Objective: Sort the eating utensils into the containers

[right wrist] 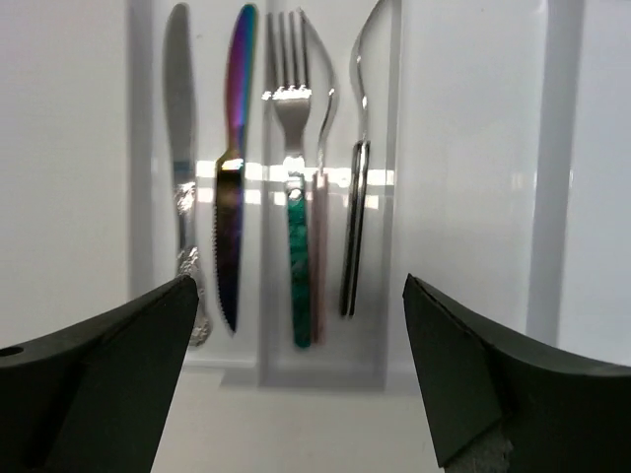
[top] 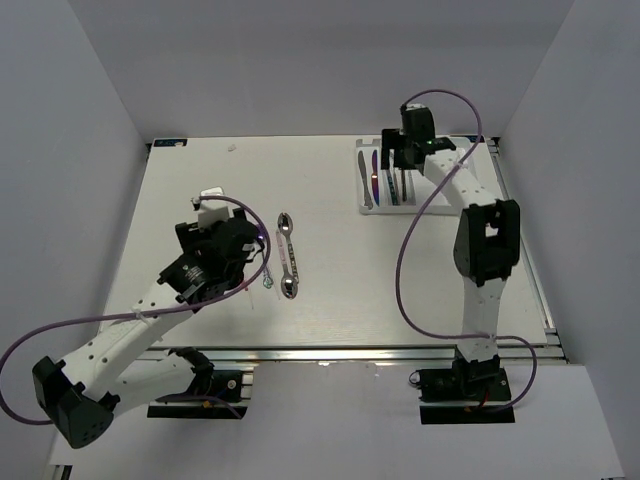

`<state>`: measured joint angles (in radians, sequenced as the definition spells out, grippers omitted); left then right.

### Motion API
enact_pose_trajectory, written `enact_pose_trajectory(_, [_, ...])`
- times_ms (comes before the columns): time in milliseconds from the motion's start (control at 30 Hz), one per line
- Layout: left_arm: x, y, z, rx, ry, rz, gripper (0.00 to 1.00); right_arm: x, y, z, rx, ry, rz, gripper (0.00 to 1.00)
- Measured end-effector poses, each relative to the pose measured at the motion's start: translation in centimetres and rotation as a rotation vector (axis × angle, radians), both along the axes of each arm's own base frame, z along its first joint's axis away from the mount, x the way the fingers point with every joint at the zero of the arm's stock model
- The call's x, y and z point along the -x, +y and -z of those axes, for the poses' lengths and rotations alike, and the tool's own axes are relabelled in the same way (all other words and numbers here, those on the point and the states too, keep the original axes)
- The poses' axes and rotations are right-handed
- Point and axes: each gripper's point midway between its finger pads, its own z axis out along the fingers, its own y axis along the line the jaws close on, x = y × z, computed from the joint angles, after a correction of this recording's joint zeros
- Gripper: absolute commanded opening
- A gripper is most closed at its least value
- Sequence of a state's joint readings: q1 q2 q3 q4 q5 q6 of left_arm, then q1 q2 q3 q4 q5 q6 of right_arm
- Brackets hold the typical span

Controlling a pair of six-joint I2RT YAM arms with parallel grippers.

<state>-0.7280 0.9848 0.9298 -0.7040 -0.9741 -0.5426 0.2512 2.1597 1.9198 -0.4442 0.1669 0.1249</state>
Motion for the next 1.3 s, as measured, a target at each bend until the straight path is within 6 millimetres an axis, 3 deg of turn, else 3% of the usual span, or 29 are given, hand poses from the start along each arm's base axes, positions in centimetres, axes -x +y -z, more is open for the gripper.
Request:
enact_pose_trajectory(67, [-0.3,1.6,-0.1,0.018,-0.010,-0.068,0.98,2.8,2.1,-3.0,0.024,-0.057,-0.011,0.89])
enact_pose_trajectory(167, [-0.5,4.1,-0.3,0.048,-0.023,-0.162,0.98,8.4,9.6,-7.1,-0.101,-0.155,-0.174,0.89])
enact_pose_trajectory(267, [-0.3,5.3,-0.4,0.049,-0.022,-0.201,0.98,13.9,15.8,-8.2,-0.242,-0.144,-0.325,0.89])
enact_pose_trajectory(400, [0.3,5.9,-0.2,0.027,-0.016,-0.213,0.98,16.9,20.4,-5.2,-0.231,-0.076,-0.346,0.89])
enact_pose_trajectory(600, [1.1,6.0,0.6,0.032,-0.007,-0.173,0.98,22.4,25.3,3.1,-0.075,0.099,-0.404,0.67])
enact_pose_trajectory(733, [0.3,4.7,1.9,0.028,0.048,-0.124,0.98,23.8,26.8,6.1,-0.023,0.158,-0.423,0.63])
enact_pose_trajectory(900, [-0.3,3.5,3.8,0.016,0.129,-0.072,0.98,23.4,27.6,7.1,-0.011,0.174,-0.419,0.59])
enact_pose_trajectory(1100, [-0.2,3.1,3.6,0.036,0.124,-0.047,0.98,22.6,28.6,8.0,-0.010,0.176,-0.415,0.54])
enact_pose_trajectory(1300, [-0.2,2.9,3.6,0.040,0.127,-0.034,0.98,22.4,28.8,10.8,0.026,0.215,-0.411,0.45])
